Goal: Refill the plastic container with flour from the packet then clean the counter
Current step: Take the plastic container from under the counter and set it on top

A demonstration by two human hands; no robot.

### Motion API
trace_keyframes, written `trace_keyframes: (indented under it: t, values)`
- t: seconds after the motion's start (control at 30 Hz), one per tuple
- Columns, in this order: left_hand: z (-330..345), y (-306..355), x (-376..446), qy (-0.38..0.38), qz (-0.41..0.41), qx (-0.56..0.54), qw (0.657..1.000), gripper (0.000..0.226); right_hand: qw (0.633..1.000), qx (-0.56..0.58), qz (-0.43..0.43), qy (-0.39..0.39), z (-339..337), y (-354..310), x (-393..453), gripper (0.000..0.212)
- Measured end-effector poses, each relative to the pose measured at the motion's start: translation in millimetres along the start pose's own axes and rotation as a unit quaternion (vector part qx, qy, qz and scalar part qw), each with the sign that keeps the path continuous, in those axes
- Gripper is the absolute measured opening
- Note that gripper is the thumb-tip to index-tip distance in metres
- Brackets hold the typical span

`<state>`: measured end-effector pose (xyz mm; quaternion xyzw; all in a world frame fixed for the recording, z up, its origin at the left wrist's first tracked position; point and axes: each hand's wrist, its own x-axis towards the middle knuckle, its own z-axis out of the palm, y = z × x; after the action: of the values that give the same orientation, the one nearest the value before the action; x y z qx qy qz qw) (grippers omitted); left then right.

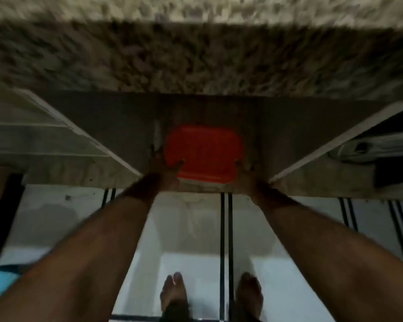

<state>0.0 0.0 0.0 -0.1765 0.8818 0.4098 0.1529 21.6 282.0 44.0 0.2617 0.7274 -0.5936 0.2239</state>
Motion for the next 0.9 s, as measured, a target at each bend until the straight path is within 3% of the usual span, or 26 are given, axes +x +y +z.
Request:
trace_keyframes:
  t: [0.07,0.13,0.23,0.3,0.33,0.4,0.43,0.5,0.6,0.67,0.77,0.9]
  values:
    - [21.5,-6.8,23.2,0.016,-0.024,-0.146,0.989,0.125,0.996,0.057,0.019,-0.068,4.5,19.2,45.8,0.082]
    - [40.5,-20.0,50.4,0.026,-0.063,-0.212,0.975,0.112,0.99,0.039,0.015,-0.135,-0.1,82.7,136.4,0.088]
    - [44.3,-18.3,58.6,0.002,-0.132,-0.36,0.923,0.105,0.988,0.034,0.053,-0.138,-3.6,113.4,198.1,0.104]
    - [39.7,-24.4,55.6,-0.034,-0.159,-0.397,0.903,0.065,0.995,0.003,0.038,-0.096,2.4,93.9,168.9,0.106]
    - [38.8,-28.3,49.2,-0.034,-0.179,-0.397,0.899,0.062,0.996,-0.004,0.04,-0.075,4.8,83.8,145.7,0.11]
    - [31.3,-23.8,18.2,-0.026,-0.193,-0.391,0.9,0.079,0.996,0.027,0.053,-0.066,8.7,63.1,91.3,0.128]
    - [23.0,-15.0,-2.9,-0.021,-0.186,-0.391,0.901,0.075,0.997,0.04,0.056,-0.043,9.9,48.6,62.0,0.131]
    - [1.3,3.4,-44.7,-0.017,-0.185,-0.376,0.908,0.052,0.999,0.013,0.045,0.025,7.1,29.7,14.3,0.117]
    - [-37.9,35.8,-112.2,0.005,-0.216,-0.332,0.918,0.054,0.995,-0.04,0.019,0.089,-6.8,4.7,-54.7,0.115]
    - [-65.8,62.5,-163.1,0.02,-0.245,-0.307,0.919,0.058,0.991,-0.076,0.055,0.094,-22.3,-22.9,-111.7,0.107]
    - [-114.5,107.7,-239.5,0.015,-0.243,-0.308,0.92,0.036,0.986,-0.126,0.081,0.071,-50.8,-69.1,-192.9,0.086]
    - [-174.8,161.3,-317.1,-0.022,-0.204,-0.288,0.935,0.03,0.987,-0.136,0.07,0.045,-89.8,-136.3,-280.5,0.082]
